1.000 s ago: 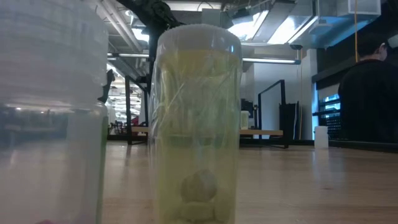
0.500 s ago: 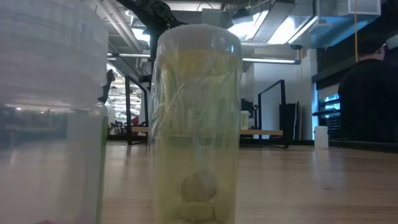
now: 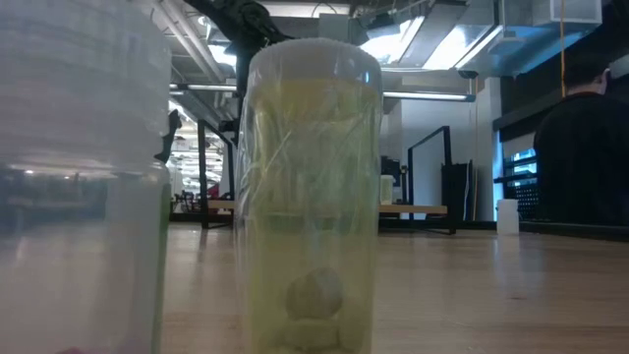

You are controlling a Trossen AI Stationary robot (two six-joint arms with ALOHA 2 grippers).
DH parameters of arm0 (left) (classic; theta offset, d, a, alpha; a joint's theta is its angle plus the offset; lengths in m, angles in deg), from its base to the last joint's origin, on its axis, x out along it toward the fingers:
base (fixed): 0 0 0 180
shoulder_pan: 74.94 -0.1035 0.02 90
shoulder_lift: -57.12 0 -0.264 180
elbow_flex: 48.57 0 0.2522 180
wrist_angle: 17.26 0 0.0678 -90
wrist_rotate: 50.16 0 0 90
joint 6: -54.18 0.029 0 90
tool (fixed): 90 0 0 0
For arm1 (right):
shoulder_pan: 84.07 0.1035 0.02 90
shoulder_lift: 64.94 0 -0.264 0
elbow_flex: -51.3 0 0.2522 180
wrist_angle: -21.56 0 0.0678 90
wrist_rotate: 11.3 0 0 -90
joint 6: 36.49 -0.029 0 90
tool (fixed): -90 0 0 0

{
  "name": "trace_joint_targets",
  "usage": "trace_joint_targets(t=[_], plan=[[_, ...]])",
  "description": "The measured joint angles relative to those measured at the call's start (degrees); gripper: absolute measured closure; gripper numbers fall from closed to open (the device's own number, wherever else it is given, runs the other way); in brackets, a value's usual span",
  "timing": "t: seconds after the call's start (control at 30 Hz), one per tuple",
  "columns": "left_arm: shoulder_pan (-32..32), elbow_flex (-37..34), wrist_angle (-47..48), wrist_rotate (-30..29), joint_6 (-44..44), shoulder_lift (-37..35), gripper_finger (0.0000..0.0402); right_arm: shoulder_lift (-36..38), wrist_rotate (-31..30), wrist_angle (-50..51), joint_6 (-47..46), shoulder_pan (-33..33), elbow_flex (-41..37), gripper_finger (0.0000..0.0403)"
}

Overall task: Pick and place medicine bottles onto shelf by color
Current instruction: Put the bottom pink pill bottle on the shelf aligned with the other pink pill bottle

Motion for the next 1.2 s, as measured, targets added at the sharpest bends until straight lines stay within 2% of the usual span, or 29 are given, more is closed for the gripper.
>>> trace_joint_targets(t=[0.5, 1.2], plan=[[0.0, -2.9, -1.4, -0.9, -2.1, 0.0, 0.0401, 0.0, 0.0, 0.0, 0.0, 0.0, 0.0, 0.0154], [-0.6, -2.9, -5.1, -2.3, -1.6, 0.0, 0.0401, 0.0, 0.0, 0.0, 0.2, 0.0, 0.0, 0.0154]])
